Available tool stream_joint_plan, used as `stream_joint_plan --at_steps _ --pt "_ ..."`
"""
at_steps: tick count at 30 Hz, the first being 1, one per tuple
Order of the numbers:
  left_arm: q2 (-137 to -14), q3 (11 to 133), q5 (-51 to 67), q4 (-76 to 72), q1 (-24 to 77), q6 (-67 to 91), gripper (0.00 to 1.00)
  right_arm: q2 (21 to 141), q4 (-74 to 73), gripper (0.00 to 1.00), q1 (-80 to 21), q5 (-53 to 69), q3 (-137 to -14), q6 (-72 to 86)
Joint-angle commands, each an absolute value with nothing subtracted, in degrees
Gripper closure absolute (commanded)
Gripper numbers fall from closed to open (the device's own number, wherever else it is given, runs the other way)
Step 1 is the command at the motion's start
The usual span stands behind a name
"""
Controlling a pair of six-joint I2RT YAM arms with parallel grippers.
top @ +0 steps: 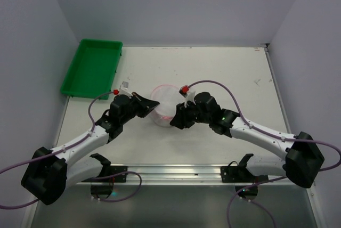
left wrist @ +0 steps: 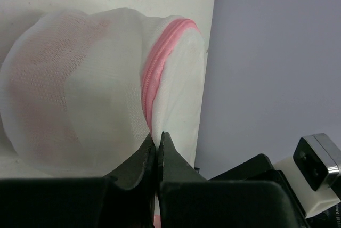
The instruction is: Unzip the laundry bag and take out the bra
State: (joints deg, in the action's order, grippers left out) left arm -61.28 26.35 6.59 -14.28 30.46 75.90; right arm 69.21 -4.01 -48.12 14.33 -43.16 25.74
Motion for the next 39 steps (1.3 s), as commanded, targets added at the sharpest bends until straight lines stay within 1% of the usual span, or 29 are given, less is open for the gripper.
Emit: stream_joint_plan --at_steps 1,9,12,20,23,24,26,27,29,30,33,37,39 --pt "-61.2 28.7 4.0 -16.3 30.8 76.9 1.00 70.6 -0.4 0.64 -48.5 15.7 -45.8 25.7" --pt "-61.3 28.2 4.7 -17.1 30.9 77.3 1.00 73.0 3.5 0.64 -48.5 17.7 -46.3 27.1" --pt "-61.1 28.0 4.5 -17.2 31.0 77.3 1.00 73.7 4.0 0.62 -48.5 18.4 -47.0 27.3" --pt "-60.6 27.1 4.6 -17.5 31.3 77.5 1.00 75.1 4.5 0.63 -48.6 18.5 -48.1 27.9" --pt "-60.3 26.4 4.7 -18.1 31.5 77.6 1.00 75.2 4.7 0.67 -48.6 18.6 -47.7 28.0" --pt "-60.3 26.4 4.8 -18.1 31.5 77.4 1.00 75.3 4.4 0.71 -48.6 18.4 -47.8 27.9" --pt "-60.5 26.5 5.4 -17.9 31.5 76.6 1.00 75.4 4.1 0.74 -48.6 17.8 -48.0 27.4" --pt "-60.4 26.6 5.4 -17.6 31.6 76.5 1.00 75.4 4.0 0.80 -48.6 17.5 -48.0 27.3" --pt "-60.2 26.5 5.5 -17.1 31.6 75.9 1.00 75.4 3.6 0.86 -48.6 16.8 -48.1 27.1" --pt "-59.9 26.5 5.5 -16.8 31.5 75.7 1.00 75.5 3.4 0.91 -48.6 16.5 -48.1 27.1" --pt "-59.2 26.1 5.4 -16.2 31.5 75.5 1.00 75.1 2.4 1.00 -48.6 15.1 -47.7 26.6" --pt "-59.6 26.4 6.2 -16.1 31.5 73.8 1.00 72.9 -0.6 1.00 -48.6 12.2 -46.9 23.7" --pt "-60.5 26.9 6.8 -15.1 31.4 71.5 1.00 71.6 -5.2 1.00 -48.5 7.8 -46.8 21.9"
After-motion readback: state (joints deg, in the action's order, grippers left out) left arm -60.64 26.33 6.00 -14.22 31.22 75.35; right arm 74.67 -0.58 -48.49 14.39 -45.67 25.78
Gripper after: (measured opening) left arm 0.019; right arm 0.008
